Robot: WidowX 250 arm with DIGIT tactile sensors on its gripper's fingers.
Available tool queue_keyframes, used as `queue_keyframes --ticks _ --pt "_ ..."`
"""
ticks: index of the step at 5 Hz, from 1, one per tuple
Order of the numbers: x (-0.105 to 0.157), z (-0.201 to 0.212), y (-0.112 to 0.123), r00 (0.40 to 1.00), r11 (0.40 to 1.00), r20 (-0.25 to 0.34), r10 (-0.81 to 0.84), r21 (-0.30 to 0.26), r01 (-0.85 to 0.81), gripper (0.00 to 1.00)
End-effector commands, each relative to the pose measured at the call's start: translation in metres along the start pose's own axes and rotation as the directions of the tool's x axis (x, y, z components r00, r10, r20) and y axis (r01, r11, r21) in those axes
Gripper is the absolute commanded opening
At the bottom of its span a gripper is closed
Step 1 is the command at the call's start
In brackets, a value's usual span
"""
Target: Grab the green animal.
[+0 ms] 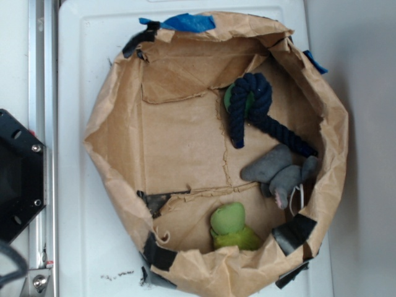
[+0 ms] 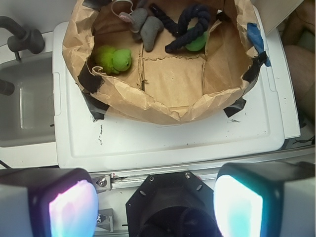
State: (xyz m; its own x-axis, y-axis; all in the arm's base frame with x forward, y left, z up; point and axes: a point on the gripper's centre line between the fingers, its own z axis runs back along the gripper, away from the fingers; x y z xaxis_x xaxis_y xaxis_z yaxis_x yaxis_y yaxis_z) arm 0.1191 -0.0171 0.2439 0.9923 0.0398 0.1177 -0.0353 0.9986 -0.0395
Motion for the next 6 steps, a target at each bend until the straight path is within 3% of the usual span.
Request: queue_keyframes --ticks 1,2,3,4,5,6 --pt "0.0 0.0 0.0 1.0 1.0 0.0 0.0 0.0 0.0 1.0" --pt "0.047 -0.023 -0.007 0.998 0.999 -0.052 -0.041 0.015 0.042 1.0" --pt "0.093 -0.054 -0.011 0.985 0.986 -0.064 -0.162 0.033 0.164 1.0" --pt "0.123 -0.081 -0.011 0.935 0.94 -0.098 -0.34 -0.009 0.341 1.0" --pt "0.126 -0.1 -0.012 0.828 0.825 -0.013 -0.56 -0.101 0.557 1.0" --pt "0.129 -0.115 -0.01 0.74 0.728 0.078 -0.668 -0.134 0.672 1.0"
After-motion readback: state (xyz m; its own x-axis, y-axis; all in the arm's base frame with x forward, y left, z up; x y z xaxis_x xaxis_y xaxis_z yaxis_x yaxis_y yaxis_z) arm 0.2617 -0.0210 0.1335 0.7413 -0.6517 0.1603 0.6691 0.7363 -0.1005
